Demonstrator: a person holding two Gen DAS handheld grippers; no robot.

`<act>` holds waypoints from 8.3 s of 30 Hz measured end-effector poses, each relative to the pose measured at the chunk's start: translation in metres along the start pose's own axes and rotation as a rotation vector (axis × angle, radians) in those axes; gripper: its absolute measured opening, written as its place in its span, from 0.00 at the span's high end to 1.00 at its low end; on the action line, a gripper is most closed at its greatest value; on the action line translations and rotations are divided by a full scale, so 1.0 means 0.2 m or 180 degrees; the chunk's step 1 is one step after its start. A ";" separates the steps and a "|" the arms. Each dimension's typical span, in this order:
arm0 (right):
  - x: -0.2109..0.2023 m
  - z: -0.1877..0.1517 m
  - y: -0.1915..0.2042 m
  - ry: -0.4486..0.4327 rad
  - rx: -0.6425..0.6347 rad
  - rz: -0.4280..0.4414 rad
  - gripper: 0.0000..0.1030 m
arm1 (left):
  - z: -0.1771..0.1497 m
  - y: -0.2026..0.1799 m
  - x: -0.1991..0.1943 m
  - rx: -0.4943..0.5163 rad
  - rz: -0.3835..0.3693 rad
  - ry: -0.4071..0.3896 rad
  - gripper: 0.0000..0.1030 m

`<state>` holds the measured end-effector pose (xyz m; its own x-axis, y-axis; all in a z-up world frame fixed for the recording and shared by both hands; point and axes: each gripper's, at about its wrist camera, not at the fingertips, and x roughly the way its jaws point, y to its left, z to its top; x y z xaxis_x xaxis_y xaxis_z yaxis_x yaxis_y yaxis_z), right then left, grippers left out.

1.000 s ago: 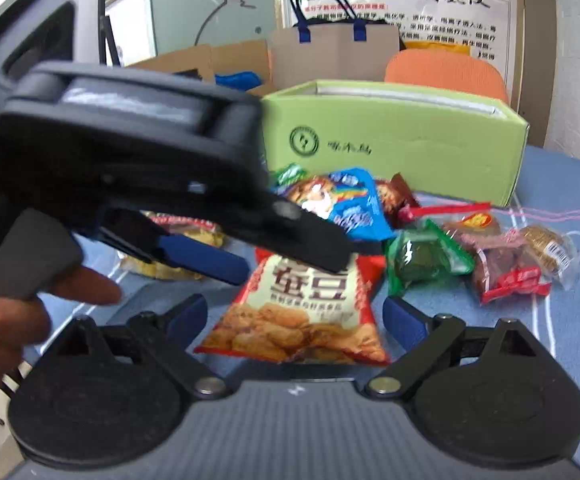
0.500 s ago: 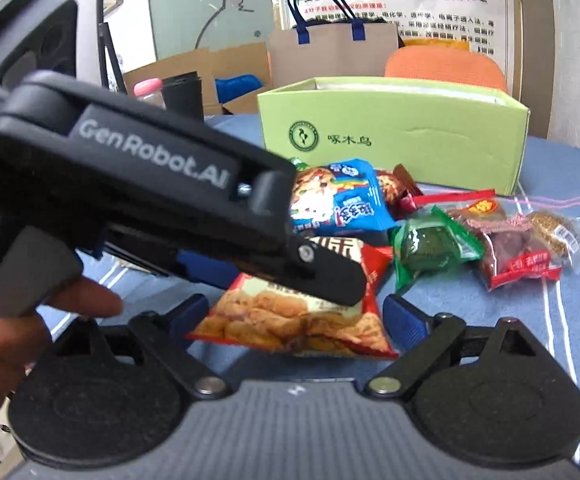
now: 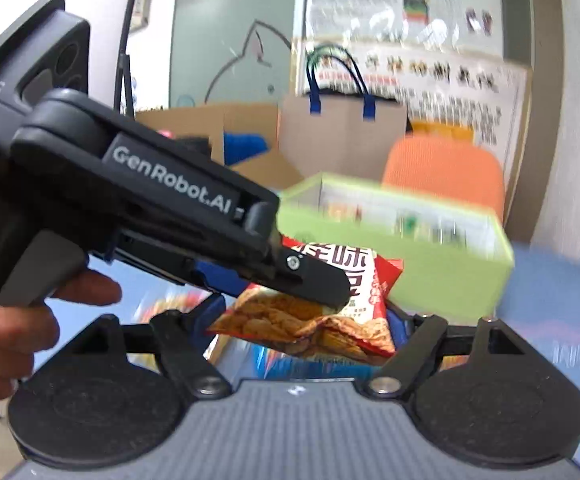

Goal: Organize snacks
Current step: 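Lower the red bean bag into the green box and open the left gripper, then grasp the clear Danco Galette biscuit bag with the left gripper, then carry the Danco Galette bag into the green box and release it, then grasp the blue cookie packet with the left gripper, then lower the blue cookie packet into the green box and open the left gripper, then grasp the green pea snack packet with the left gripper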

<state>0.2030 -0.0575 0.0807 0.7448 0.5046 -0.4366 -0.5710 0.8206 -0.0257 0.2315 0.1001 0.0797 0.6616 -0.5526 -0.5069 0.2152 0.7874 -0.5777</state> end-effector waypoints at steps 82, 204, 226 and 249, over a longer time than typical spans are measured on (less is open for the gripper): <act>0.17 -0.22 0.49 0.0550 -0.0187 0.0520 0.12 | -0.32 0.50 -0.30 -0.0421 0.0903 0.0082 0.78; 0.68 0.44 -0.27 0.0030 -0.0122 0.0100 0.21 | 0.68 0.05 0.41 0.0465 0.0676 -0.0312 0.83; 0.34 0.05 -0.24 0.0182 0.0304 0.0500 0.09 | 0.33 0.30 0.18 0.0269 0.0800 -0.0560 0.31; 0.54 -0.13 0.15 0.0771 0.0264 0.0396 0.09 | 0.07 0.56 0.10 -0.0538 0.0660 -0.0014 0.40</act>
<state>0.2585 0.0143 0.0094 0.5610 0.5321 -0.6342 -0.6151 0.7806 0.1108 0.2789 0.1801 0.0136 0.6821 -0.3828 -0.6230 -0.0482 0.8266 -0.5607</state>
